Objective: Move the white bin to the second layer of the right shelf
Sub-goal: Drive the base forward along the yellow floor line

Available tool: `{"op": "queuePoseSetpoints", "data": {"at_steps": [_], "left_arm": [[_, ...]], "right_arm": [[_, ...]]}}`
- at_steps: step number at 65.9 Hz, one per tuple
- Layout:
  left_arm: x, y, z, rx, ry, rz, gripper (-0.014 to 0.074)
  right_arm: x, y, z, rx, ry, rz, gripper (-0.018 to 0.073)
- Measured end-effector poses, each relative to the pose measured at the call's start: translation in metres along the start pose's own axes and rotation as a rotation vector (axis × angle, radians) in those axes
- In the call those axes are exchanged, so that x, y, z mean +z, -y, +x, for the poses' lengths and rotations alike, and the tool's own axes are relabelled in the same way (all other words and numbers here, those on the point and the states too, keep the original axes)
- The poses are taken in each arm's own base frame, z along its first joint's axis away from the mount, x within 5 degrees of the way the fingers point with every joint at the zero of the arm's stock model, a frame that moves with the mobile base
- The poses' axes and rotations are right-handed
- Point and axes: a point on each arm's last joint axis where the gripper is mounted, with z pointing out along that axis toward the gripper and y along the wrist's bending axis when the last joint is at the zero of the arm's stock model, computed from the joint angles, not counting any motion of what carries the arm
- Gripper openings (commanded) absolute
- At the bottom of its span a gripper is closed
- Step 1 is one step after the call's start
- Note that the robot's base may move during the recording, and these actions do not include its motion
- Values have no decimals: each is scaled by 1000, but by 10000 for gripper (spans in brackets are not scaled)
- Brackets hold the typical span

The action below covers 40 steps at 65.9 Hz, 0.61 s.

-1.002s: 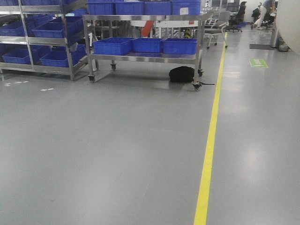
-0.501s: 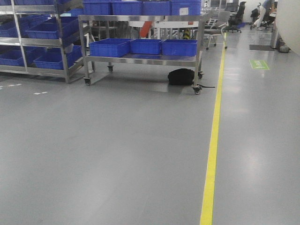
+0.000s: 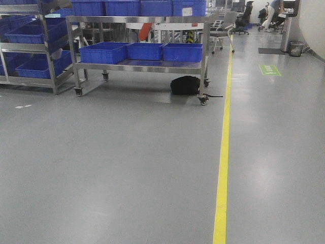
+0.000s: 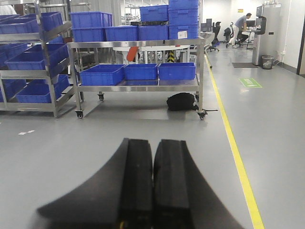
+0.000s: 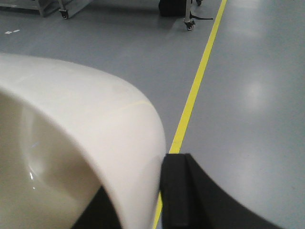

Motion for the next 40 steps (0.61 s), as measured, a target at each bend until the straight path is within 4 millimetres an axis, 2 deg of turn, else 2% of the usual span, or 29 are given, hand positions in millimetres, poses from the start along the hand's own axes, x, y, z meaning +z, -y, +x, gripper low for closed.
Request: {"op": "queuePoseSetpoints", "data": {"at_steps": [40], "left_arm": [[0, 0, 0, 0, 0, 0, 85]], "right_arm": [[0, 0, 0, 0, -2, 0, 24]]}}
